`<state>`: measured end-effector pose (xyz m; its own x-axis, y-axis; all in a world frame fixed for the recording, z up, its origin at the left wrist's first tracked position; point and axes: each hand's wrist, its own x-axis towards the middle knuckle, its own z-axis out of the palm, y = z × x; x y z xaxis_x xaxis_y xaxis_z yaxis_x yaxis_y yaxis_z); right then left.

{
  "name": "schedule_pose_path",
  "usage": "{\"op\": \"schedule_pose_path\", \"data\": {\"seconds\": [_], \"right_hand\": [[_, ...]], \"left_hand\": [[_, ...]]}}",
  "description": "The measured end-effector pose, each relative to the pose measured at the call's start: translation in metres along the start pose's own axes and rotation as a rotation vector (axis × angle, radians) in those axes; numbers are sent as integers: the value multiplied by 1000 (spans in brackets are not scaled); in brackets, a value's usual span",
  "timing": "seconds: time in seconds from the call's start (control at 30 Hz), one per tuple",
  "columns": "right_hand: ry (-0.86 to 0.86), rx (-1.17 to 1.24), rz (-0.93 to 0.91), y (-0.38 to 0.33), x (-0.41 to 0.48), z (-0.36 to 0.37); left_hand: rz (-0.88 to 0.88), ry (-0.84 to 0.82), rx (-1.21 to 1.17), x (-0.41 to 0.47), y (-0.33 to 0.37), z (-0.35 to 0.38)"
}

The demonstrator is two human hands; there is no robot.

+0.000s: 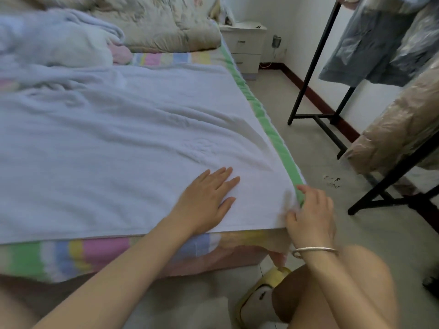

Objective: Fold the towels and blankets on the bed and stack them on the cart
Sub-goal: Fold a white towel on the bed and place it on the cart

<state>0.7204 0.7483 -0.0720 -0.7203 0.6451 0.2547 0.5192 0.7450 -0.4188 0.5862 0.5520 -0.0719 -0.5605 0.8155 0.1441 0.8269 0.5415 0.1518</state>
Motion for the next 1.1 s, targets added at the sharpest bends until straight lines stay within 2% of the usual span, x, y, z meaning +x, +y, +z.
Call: {"op": "schedule_pose_path", "data": {"seconds": [0.13,0.3,0.4,0.5,0.6,0.83,0.9,0.97,1.03,1.1], "right_hand": [[19,-30,-384,-77,-9,28],[-316,-55,-710,-209,-32,73],[-385,-37,-845,-275,-51,94],[-455,-13,-969,-329,-74,114],[-528,-36,-1054,-365,-93,131],[-604,-72,-1069,-380,-105,152],[-632,-51,-1071,-380,-104,151],[-689,19,-1054,-381,-101,144],[-728,134,-1017,-379,-91,137],[-681,154,-991,-368,-70,129]], "left_hand": [[-225,-21,102,-62,-53,-15],[-518,-44,182,-149,-120,-41],[-710,-27,204,-204,-162,-57],[-899,1,178,-261,-210,-72],[-1015,9,100,-304,-252,-84],[-1441,11,89,-354,-310,-100],[-1478,68,92,-344,-307,-103],[-1437,149,126,-319,-298,-106],[-1282,224,165,-285,-284,-108],[-1075,290,116,-241,-267,-106]]}}
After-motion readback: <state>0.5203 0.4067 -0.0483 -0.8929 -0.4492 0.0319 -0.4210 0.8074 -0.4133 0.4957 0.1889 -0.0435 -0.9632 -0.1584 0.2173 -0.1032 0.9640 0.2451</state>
